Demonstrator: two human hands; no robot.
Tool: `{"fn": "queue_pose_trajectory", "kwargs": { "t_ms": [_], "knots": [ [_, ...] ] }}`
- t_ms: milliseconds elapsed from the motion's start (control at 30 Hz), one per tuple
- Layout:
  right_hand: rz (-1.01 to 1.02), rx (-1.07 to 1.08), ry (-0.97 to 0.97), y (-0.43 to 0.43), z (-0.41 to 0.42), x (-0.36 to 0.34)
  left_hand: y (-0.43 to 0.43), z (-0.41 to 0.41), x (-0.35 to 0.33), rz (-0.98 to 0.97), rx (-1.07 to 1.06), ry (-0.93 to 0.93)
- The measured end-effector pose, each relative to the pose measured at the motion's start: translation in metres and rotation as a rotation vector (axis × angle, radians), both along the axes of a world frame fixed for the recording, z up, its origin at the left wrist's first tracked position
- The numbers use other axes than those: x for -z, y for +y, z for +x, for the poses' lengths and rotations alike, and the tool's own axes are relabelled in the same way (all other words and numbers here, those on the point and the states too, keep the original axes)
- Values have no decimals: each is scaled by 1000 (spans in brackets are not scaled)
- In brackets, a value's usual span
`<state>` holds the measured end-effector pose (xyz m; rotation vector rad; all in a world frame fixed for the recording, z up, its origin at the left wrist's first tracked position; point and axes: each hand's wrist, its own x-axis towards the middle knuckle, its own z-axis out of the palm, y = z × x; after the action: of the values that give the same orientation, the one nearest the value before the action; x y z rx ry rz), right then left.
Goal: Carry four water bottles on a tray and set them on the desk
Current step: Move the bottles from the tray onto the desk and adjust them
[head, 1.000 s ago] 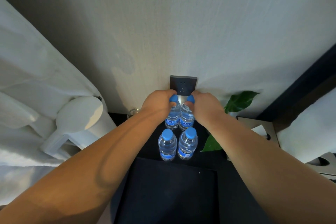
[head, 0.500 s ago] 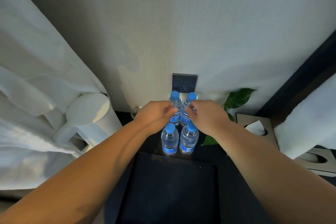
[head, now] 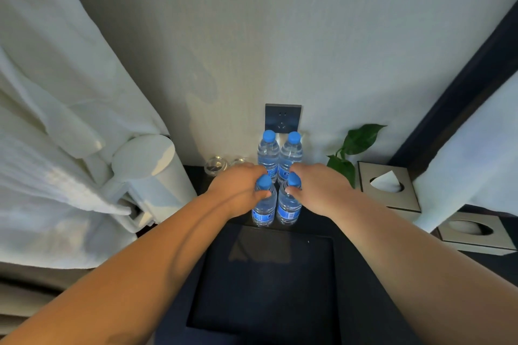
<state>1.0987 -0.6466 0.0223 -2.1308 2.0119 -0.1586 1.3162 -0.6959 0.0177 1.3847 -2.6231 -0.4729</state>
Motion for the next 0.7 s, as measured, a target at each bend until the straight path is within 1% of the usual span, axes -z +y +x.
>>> {"fn": "queue_pose_trajectory", "kwargs": {
  "t_ms": [267, 367, 433, 500, 600, 700],
  "knots": [
    [14, 25, -4, 5, 4, 1, 7, 1, 7, 50, -72, 77],
    [33, 31, 1, 5, 5, 0, 5, -2, 6, 65, -147, 127],
    [25, 66, -25, 0, 4, -4, -6, -6, -1, 32, -200, 187],
    [-43, 139, -70, -14, -1, -10, -27, -12, -9, -23, -224, 206],
    [-154, 204, -117, -42, -10, -18, -61, -25, -23, -45, -203, 115],
    [-108, 182, -114, -68, -16, -22, -83, -41, -30, -23, -135, -51]
  ]
}}
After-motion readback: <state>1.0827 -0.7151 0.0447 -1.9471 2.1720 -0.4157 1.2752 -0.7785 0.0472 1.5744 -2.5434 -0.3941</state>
